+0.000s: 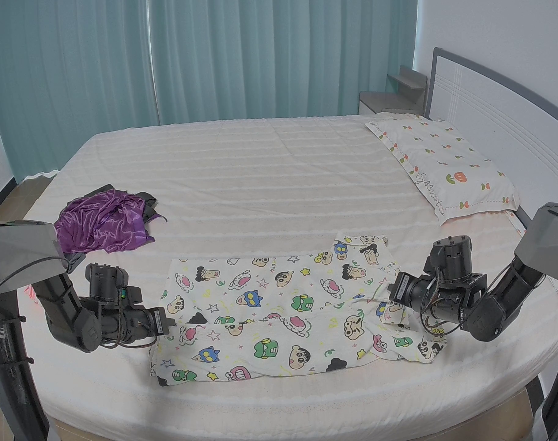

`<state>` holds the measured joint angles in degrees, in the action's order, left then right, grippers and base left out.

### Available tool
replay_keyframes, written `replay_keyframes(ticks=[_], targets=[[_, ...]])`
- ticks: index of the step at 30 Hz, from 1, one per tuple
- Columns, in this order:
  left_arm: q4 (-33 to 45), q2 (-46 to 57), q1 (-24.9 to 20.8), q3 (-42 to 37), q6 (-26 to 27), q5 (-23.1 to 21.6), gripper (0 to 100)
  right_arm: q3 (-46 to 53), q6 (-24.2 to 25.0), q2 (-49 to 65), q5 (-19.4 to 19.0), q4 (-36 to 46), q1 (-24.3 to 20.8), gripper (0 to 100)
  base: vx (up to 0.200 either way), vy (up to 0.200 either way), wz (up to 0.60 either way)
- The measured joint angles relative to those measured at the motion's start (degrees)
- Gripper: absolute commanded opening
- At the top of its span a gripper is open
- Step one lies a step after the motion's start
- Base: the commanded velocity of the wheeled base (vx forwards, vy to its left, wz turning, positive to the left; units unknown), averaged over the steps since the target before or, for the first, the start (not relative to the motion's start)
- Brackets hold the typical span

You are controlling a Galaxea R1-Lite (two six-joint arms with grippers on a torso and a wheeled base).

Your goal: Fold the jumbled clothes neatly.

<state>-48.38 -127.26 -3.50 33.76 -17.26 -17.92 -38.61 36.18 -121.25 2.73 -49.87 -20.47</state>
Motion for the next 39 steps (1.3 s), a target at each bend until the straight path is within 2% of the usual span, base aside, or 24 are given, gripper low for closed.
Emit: replay_keyframes(ticks=[13, 14, 15, 16, 23, 31, 36, 39], targets=[[0.9, -3.5, -0.4, 3.6, 0.0, 1.6, 0, -1.6, 0.0, -1.9, -0.4, -0.1, 0.4, 0, 0.0, 0.0, 0.0], [1.1, -3.6, -0.4, 3.8, 0.0, 1.6, 100, -1.7, 0.0, -2.1, -0.7, -0.1, 0.4, 0, 0.0, 0.0, 0.0], [1.3, -3.8, -0.4, 3.8, 0.0, 1.6, 100, -1.8, 0.0, -2.2, -0.8, -0.1, 0.5, 0, 0.0, 0.0, 0.0], [1.4, -3.9, -0.4, 3.9, 0.0, 1.6, 100, -1.9, 0.0, -2.4, -0.9, -0.1, 0.5, 100, 0.0, 0.0, 0.0], [4.1, -5.4, -0.2, 7.3, -3.7, 4.5, 100, -1.5, 0.9, -3.2, -2.0, -0.6, 0.8, 100, 0.0, 0.0, 0.0], [4.2, -6.0, 1.2, 8.1, -7.8, 4.3, 100, 0.9, 3.7, -1.7, -2.4, -0.8, 1.1, 100, 0.0, 0.0, 0.0], [3.7, -4.6, 2.7, 6.2, -16.1, 0.4, 100, 1.5, 5.6, -1.1, -2.2, -1.0, 0.9, 100, 0.0, 0.0, 0.0], [2.3, -2.8, 4.0, 4.0, -20.8, -4.9, 100, 1.6, 3.0, -1.4, -2.2, -1.3, 1.4, 100, 0.0, 0.0, 0.0]])
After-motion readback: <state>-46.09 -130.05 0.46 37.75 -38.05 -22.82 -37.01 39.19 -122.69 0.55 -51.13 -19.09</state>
